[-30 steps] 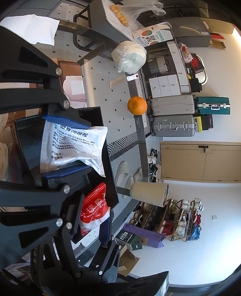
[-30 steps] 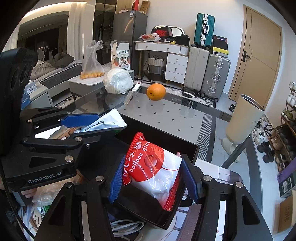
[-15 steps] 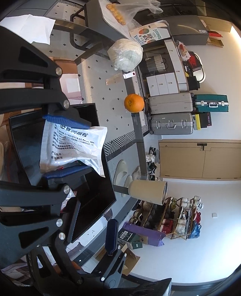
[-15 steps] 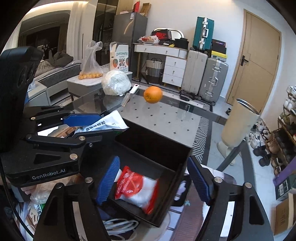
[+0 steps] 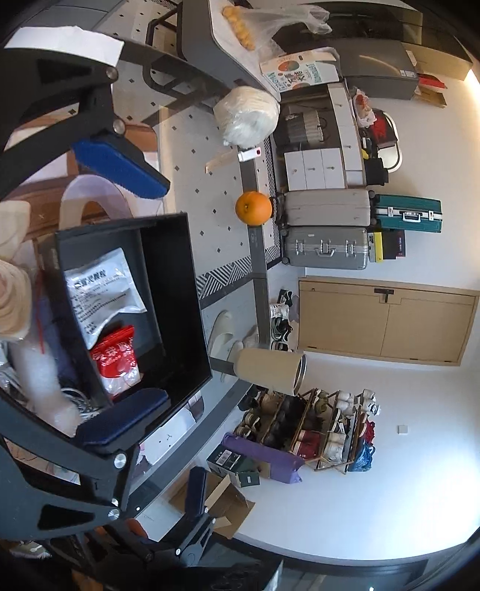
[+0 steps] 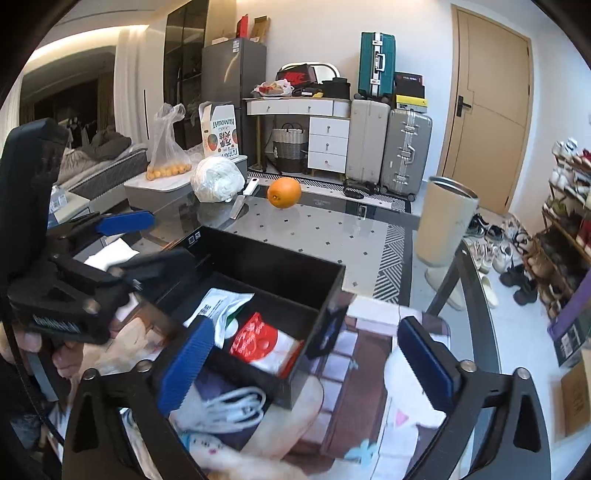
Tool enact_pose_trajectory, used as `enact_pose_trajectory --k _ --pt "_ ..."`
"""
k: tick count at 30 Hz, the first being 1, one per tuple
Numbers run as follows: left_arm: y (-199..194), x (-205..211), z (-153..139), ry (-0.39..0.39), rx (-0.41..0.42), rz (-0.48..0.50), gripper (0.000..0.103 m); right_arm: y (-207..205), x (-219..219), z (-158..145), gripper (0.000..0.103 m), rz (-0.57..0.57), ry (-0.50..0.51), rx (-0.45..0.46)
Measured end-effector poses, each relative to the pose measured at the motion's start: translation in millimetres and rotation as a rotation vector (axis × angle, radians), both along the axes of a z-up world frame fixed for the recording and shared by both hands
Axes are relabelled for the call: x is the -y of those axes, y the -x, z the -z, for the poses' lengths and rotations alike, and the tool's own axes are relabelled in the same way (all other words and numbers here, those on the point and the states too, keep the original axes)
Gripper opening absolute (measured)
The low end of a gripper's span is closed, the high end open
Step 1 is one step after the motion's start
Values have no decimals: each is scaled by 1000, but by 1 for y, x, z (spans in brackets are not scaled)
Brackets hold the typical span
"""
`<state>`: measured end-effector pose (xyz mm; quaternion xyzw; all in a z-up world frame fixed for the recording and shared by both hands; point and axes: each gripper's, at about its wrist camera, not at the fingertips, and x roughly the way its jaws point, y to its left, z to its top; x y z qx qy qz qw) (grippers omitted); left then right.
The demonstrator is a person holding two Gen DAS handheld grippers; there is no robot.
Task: Organize soft objects
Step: 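Open right gripper to drop red-white bag while left gripper drops white packet into box, then move right tool to white plush bunny while left tool approaches bagged white rope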
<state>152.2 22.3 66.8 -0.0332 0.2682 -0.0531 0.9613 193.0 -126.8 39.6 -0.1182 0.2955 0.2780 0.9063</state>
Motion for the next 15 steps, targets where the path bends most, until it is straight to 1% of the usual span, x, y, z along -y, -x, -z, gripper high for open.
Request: enact_pose_trajectory --k 5,8,12,15 --pt "21 -7 0 -12 -6 -38 103 18 21 5 102 23 -26 -27" --pt "33 -13 5 0 -20 -46 103 28 29 9 102 36 -30 -45" --pt "47 -20 13 15 -34 -70 103 42 34 13 102 38 -21 -46" --pt "56 -23 20 28 -58 -74 103 48 37 16 102 32 -23 -57"
